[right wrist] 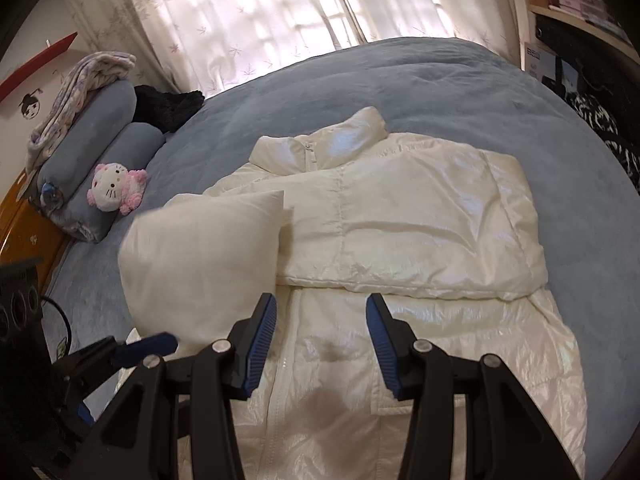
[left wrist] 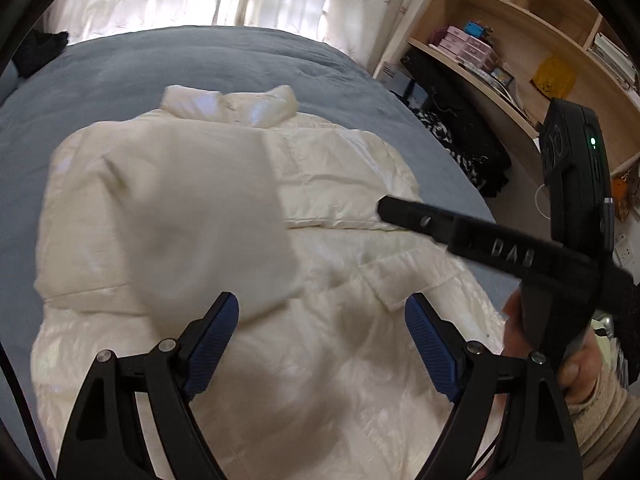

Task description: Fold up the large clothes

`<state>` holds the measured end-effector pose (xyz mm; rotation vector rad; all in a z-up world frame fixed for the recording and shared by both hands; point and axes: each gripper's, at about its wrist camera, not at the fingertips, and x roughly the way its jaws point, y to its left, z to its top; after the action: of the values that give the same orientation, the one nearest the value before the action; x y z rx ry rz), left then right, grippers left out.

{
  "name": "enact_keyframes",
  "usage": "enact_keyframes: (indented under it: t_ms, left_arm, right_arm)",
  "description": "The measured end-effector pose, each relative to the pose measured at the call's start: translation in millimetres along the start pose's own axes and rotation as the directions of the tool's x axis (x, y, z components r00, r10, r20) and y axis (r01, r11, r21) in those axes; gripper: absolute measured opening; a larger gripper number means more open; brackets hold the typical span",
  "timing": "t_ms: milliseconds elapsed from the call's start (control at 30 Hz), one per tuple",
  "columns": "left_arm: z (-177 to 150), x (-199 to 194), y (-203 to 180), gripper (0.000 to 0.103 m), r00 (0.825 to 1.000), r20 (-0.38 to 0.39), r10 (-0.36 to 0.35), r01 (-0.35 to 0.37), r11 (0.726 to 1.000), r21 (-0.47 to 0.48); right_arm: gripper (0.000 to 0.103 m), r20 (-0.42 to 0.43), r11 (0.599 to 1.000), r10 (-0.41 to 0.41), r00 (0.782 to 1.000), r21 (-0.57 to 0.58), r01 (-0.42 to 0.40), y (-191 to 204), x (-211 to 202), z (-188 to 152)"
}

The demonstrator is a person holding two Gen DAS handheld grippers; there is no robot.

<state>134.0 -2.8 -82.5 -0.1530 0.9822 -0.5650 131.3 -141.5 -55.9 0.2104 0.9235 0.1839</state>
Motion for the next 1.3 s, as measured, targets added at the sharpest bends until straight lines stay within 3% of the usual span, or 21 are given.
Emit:
enact_keyframes:
  t_ms: [133, 200, 267, 500, 633, 767, 967, 1100, 1133, 1200, 1300]
  left_arm:
    - [-11, -22, 24, 0.084, 0.997, 0.027, 0.066, -0.065, 0.998, -0.028]
    - [-17, -34, 42, 0.084, 0.992, 0.037, 0.123, -0.121, 0.991, -0.053]
    - [-24, -44, 61, 0.084, 0.983, 0.043, 0.178, -0.173, 0.98, -0.096]
    - [-45, -67, 115, 0.084, 0.962, 0.041, 0.269, -0.251, 0.935, -0.252]
    - [-50, -72, 133, 0.084, 0.951, 0.034, 0.309, -0.286, 0.913, -0.292]
    - [-53, -75, 146, 0.084, 0.945, 0.041, 0.324, -0.293, 0.897, -0.331]
    - [-45, -78, 158, 0.084, 0.945, 0.057, 0.321, -0.28, 0.889, -0.363]
    - [-39, -83, 160, 0.084, 0.943, 0.082, 0.322, -0.271, 0.889, -0.37]
    - [-39, -83, 161, 0.084, 0.944, 0.089, 0.319, -0.265, 0.889, -0.372]
    - [-40, -82, 161, 0.084, 0.945, 0.099, 0.312, -0.254, 0.89, -0.379]
    - [-41, -77, 159, 0.084, 0.948, 0.093, 0.304, -0.247, 0.889, -0.385]
  right_arm:
    - [0.048, -0.004, 0.998, 0.014, 1.0, -0.054, -0.014, 18, 2, 1]
    - [0.058, -0.012, 0.994, 0.033, 0.999, -0.1, -0.034, 32, 4, -1]
    - [0.062, -0.003, 0.987, 0.034, 0.999, -0.16, -0.034, 50, 4, -5]
    - [0.07, 0.038, 0.92, 0.01, 0.999, -0.393, 0.006, 125, 7, -36]
    - [0.08, 0.111, 0.891, -0.052, 0.992, -0.443, 0.096, 158, 10, -48]
    - [0.081, 0.153, 0.862, -0.146, 0.977, -0.465, 0.201, 183, 28, -52]
    - [0.081, 0.133, 0.818, -0.295, 0.946, -0.477, 0.322, 187, 65, -52]
    - [0.08, 0.067, 0.854, -0.311, 0.948, -0.418, 0.309, 163, 78, -41]
    - [0.071, 0.069, 0.864, -0.302, 0.951, -0.402, 0.303, 156, 77, -37]
    - [0.024, 0.065, 0.874, -0.288, 0.955, -0.389, 0.29, 147, 73, -28]
    - [0.014, 0.099, 0.9, -0.22, 0.971, -0.365, 0.241, 133, 55, -2]
